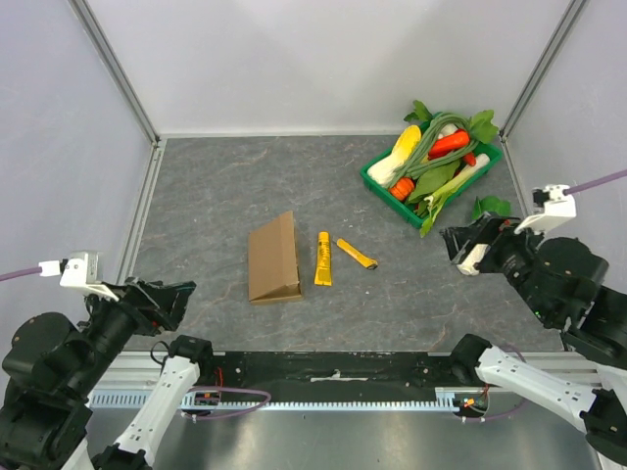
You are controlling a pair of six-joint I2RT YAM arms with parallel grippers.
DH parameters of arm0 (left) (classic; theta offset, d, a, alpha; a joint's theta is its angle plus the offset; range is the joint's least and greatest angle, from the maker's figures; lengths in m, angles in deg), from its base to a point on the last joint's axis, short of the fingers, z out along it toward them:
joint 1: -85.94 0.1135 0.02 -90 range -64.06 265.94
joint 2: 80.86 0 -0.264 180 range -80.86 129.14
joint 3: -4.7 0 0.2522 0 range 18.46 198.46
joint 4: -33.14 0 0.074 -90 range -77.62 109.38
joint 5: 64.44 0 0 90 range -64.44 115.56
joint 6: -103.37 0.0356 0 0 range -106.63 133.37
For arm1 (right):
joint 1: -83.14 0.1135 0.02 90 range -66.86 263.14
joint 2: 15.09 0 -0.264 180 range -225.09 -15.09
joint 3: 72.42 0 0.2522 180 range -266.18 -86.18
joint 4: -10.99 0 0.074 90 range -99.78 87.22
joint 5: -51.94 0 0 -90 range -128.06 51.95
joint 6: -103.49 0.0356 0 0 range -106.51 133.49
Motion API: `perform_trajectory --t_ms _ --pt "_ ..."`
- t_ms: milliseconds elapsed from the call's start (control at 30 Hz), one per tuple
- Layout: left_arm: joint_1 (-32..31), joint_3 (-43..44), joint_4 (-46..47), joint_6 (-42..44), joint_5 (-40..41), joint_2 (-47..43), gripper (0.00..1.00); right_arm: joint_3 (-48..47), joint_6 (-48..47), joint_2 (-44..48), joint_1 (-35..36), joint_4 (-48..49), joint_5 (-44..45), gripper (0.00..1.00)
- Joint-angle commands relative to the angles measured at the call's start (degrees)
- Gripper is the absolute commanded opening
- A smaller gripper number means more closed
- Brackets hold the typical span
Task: Unpack the express box
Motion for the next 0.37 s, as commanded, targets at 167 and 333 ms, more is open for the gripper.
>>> perform_trajectory --t_ms 167,333 --pt "0.4 3.4 -4.0 2.6 -1.3 -0.1 0.83 -4.4 0.9 0.9 0.0 -4.3 2.3 0.98" --pt "0.3 3.8 -4.5 3.7 -1.5 0.6 0.84 -3.9 0.7 0.1 -0.1 -4.2 2.6 0.98"
